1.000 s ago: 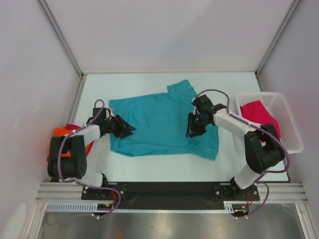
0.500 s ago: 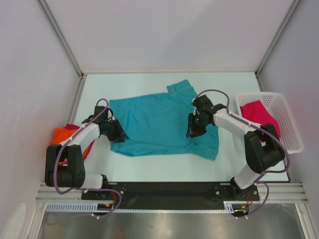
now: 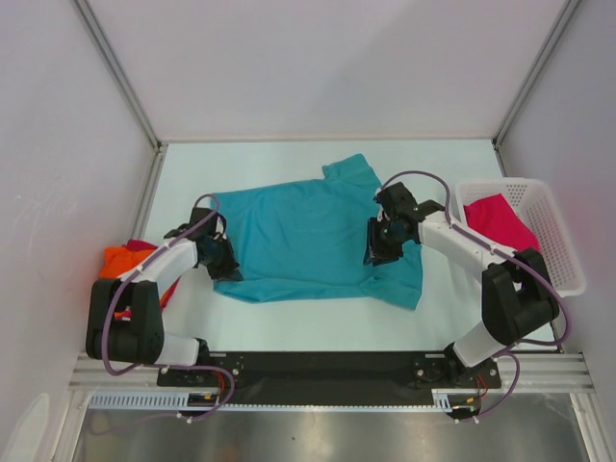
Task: Fold and stack the t-shirts
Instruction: Flatten out the tshirt
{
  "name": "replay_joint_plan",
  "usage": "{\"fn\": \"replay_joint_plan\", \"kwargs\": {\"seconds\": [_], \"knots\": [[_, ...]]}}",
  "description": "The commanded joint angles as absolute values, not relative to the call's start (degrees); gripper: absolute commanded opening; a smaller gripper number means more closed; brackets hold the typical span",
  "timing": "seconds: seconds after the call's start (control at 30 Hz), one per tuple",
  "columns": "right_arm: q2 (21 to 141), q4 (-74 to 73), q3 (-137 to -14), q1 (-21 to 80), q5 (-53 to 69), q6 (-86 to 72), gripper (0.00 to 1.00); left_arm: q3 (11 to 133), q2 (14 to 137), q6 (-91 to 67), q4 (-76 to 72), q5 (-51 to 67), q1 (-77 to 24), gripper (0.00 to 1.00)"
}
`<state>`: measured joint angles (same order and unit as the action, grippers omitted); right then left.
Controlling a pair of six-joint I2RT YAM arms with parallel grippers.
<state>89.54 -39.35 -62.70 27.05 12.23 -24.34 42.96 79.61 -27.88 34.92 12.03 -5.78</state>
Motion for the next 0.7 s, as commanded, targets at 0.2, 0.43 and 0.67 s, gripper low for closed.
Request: {"fn": "replay_joint_plan", "kwargs": {"seconds": [0.2, 0.43, 0.67], "knots": [[86.22, -41.22, -63.81, 26.90, 10.37, -23.38, 0.35, 42.54, 71.91, -28.12, 37.44, 11.95, -6.68, 0.00], [85.43, -41.57, -64.16, 26.54, 10.20, -23.12, 0.34, 44.04, 62.76, -28.92, 46.21, 14.49, -6.77, 0.00], [85.61, -41.57, -63.98, 26.54, 10.63, -23.29, 0.35, 42.71, 61.34, -30.33, 47.46, 12.05, -6.77, 0.08]]}}
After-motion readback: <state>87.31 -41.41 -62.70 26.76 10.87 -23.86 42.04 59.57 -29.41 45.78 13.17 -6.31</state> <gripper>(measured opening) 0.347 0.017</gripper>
